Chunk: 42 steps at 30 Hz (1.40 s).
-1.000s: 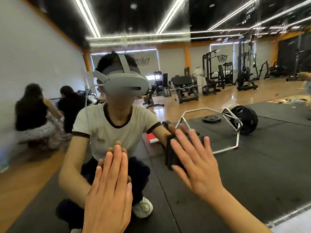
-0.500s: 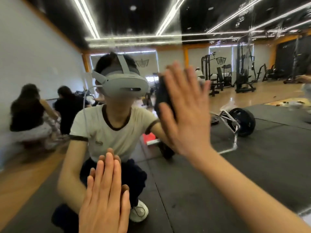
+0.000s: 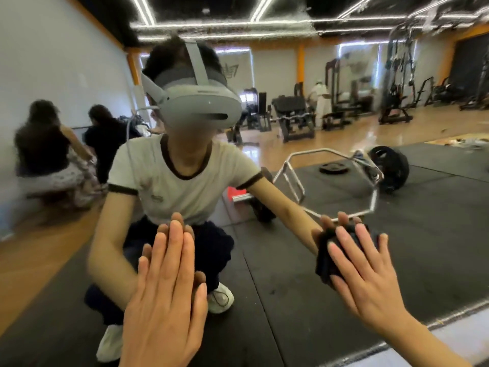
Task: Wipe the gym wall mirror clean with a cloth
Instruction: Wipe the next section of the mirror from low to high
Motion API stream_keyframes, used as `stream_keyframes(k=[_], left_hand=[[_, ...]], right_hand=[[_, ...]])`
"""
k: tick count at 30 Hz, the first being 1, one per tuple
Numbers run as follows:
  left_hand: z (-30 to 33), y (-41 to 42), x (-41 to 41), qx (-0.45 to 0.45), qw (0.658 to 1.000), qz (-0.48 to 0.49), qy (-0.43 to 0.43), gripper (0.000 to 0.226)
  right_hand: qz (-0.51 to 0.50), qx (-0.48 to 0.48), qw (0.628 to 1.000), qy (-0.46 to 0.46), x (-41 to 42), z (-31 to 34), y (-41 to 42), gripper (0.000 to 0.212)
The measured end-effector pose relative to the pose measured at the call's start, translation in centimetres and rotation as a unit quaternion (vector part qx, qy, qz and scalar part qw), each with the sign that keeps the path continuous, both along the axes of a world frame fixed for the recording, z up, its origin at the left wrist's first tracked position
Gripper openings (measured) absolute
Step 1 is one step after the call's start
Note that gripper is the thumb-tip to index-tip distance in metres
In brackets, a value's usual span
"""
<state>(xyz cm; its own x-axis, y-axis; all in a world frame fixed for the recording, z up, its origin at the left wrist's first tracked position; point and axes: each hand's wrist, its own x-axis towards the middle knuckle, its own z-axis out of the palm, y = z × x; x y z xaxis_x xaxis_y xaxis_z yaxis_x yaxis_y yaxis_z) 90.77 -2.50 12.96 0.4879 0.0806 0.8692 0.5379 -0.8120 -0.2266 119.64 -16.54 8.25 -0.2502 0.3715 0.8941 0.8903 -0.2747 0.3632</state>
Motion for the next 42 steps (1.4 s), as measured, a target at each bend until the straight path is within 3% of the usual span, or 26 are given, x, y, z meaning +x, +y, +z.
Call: stream_keyframes(k=[4,8,11,14,16,19,22,24,27,31,34,38,40,42], left_hand=[[-0.4,-0.1,0.3,-0.01,1.0,0.008,-0.006,0.063],[-0.2,-0.2,0.3,-0.013,1.0,0.009,-0.011,0.064],[0.0,-0.3,0.4,-0.018,1.0,0.006,-0.009,0.065],[-0.1,-0.3,0.3,-0.017,1.0,0.012,-0.007,0.067],[-0.3,-0.3,0.2,-0.016,1.0,0.016,-0.007,0.075],[-0.3,-0.5,0.3,-0.016,1.0,0.013,-0.009,0.082],[-0.1,-0.5,0.3,-0.02,1.0,0.008,-0.008,0.083],[-0.1,-0.5,0.3,-0.019,1.0,0.01,-0.007,0.083],[-0.2,-0.3,0.2,-0.007,1.0,0.014,-0.009,0.081],[-0.4,-0.1,0.3,-0.002,1.0,0.014,-0.014,0.08],[-0.5,-0.1,0.3,-0.005,1.0,0.013,-0.01,0.08],[-0.2,-0.3,0.0,-0.022,1.0,-0.012,-0.006,0.08],[0.0,-0.6,-0.6,-0.042,0.998,-0.042,0.004,0.078],[0.1,-0.5,-2.1,-0.046,0.997,-0.059,0.005,0.069]], right_hand=[[0.062,0.02,0.998,-0.019,-0.8,6.7,1.0,0.054],[0.114,0.144,0.977,0.108,-3.7,15.8,3.9,0.056],[0.1,0.145,0.978,0.115,-4.4,11.4,4.3,0.057],[0.036,0.048,0.997,0.057,-4.3,0.2,2.9,0.058],[0.006,-0.001,1.0,0.022,-3.9,-3.3,1.9,0.058],[0.045,0.021,0.999,0.001,-3.8,1.8,2.5,0.056],[0.098,0.121,0.982,0.103,-5.8,11.4,4.2,0.053],[0.115,0.174,0.964,0.162,-7.1,13.9,5.2,0.052],[0.112,0.129,0.972,0.159,-8.8,8.3,5.3,0.054],[0.015,-0.01,0.999,0.04,-8.3,-4.6,3.5,0.056],[0.04,0.014,0.999,0.013,-7.9,-0.4,4.0,0.054],[0.125,0.173,0.962,0.171,-10.1,13.1,6.8,0.051],[0.13,0.19,0.958,0.171,-11.1,13.6,7.4,0.051],[0.107,0.12,0.98,0.12,-11.5,8.0,7.1,0.052]])
